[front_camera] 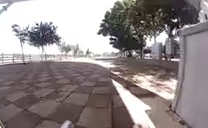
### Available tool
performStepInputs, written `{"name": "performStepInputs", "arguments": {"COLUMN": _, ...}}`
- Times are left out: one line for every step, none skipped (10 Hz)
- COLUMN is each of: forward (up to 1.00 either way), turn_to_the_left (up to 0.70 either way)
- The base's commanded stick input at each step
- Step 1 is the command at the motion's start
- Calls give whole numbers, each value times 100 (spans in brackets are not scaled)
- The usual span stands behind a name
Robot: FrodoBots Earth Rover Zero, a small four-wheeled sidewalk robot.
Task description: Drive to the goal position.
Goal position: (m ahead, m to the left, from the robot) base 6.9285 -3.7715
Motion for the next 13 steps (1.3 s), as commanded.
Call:
{"name": "performStepInputs", "arguments": {"forward": 70, "turn_to_the_left": 0}}
{"name": "performStepInputs", "arguments": {"forward": 70, "turn_to_the_left": -9}}
{"name": "performStepInputs", "arguments": {"forward": 70, "turn_to_the_left": -28}}
{"name": "performStepInputs", "arguments": {"forward": 70, "turn_to_the_left": -35}}
{"name": "performStepInputs", "arguments": {"forward": 70, "turn_to_the_left": -15}}
{"name": "performStepInputs", "arguments": {"forward": 70, "turn_to_the_left": 0}}
{"name": "performStepInputs", "arguments": {"forward": 70, "turn_to_the_left": 0}}
{"name": "performStepInputs", "arguments": {"forward": 70, "turn_to_the_left": 0}}
{"name": "performStepInputs", "arguments": {"forward": 70, "turn_to_the_left": 0}}
{"name": "performStepInputs", "arguments": {"forward": 70, "turn_to_the_left": 0}}
{"name": "performStepInputs", "arguments": {"forward": 70, "turn_to_the_left": -16}}
{"name": "performStepInputs", "arguments": {"forward": 70, "turn_to_the_left": -35}}
{"name": "performStepInputs", "arguments": {"forward": 70, "turn_to_the_left": -35}}
